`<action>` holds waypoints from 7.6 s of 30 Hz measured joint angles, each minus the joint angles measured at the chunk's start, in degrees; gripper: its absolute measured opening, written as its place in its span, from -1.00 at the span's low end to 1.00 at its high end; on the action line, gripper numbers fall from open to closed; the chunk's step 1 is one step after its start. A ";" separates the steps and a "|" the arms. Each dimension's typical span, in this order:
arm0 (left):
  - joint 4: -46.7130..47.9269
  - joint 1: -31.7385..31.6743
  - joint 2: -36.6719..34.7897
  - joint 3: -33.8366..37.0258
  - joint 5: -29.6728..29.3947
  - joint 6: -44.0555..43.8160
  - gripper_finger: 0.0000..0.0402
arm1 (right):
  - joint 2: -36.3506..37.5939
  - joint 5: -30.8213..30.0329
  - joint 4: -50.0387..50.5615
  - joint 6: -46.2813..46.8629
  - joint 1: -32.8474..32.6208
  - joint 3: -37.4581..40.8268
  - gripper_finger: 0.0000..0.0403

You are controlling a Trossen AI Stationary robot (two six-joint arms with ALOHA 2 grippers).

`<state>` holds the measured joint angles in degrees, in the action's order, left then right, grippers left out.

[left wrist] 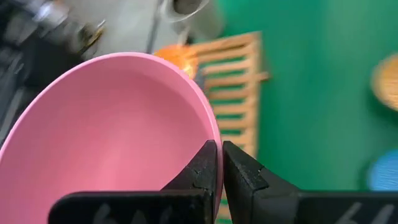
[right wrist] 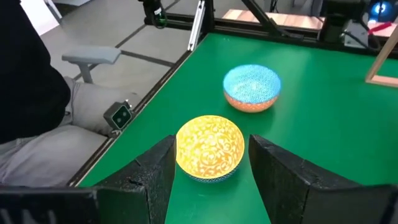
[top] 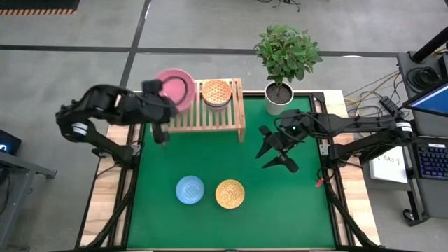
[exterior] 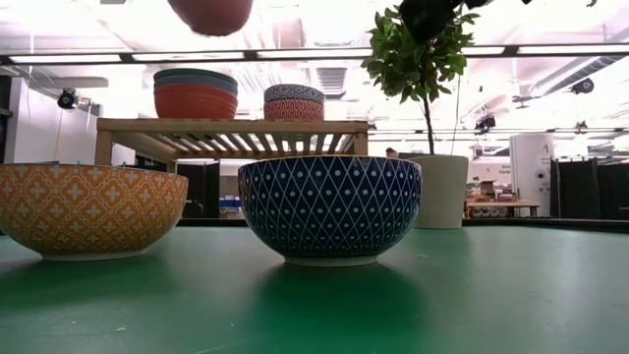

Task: Place and stack bowls onto a shelf
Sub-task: Stack the pink bowl in the green bowl on the shelf, then stack the yellow and blue patterned bowl in the orange and blue patterned bowl on the shelf

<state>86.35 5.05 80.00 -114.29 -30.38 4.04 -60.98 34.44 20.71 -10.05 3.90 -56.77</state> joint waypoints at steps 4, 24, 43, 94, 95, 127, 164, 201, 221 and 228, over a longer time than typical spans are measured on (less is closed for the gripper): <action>-2.50 -5.68 -6.04 7.84 -1.39 -1.80 -1.00 | -0.38 0.00 0.00 0.45 0.00 0.01 -0.06; -23.54 -18.71 -17.01 35.99 6.02 5.83 -1.00 | -0.36 0.02 -1.57 1.49 0.00 0.00 -0.06; -26.41 -18.84 -16.34 36.19 5.38 4.73 -0.63 | -0.34 0.00 -1.82 3.16 0.00 0.00 -0.06; -90.66 22.74 -21.80 72.68 -2.04 -1.49 -0.82 | -37.57 -24.28 17.82 15.54 -13.00 -27.56 0.03; -91.68 22.81 -22.57 73.45 -1.98 -1.12 -0.82 | -38.15 -24.44 17.41 15.78 -13.00 -27.62 0.03; -92.27 23.41 -29.52 77.83 -0.45 -1.60 -0.82 | -46.83 -31.06 11.23 26.68 -13.53 -25.11 -0.15; -93.11 23.41 -29.48 77.83 -0.45 -1.30 -0.82 | -41.77 -22.47 39.93 25.76 7.38 -68.72 -0.95; -91.79 23.41 -29.46 77.84 -0.47 -0.22 -0.82 | -53.89 -25.66 37.17 25.72 25.46 -78.20 -0.94; -91.32 23.41 -29.46 78.02 -0.47 -0.24 -0.82 | -53.91 -30.23 37.83 22.98 25.77 -78.20 -0.94; -91.34 23.41 -29.46 78.02 -0.47 -0.24 -0.82 | -53.89 -31.01 38.01 22.44 25.77 -78.20 -0.89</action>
<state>-4.99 28.47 50.54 -36.27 -30.85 3.79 -114.87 3.43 58.72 12.40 29.67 -134.98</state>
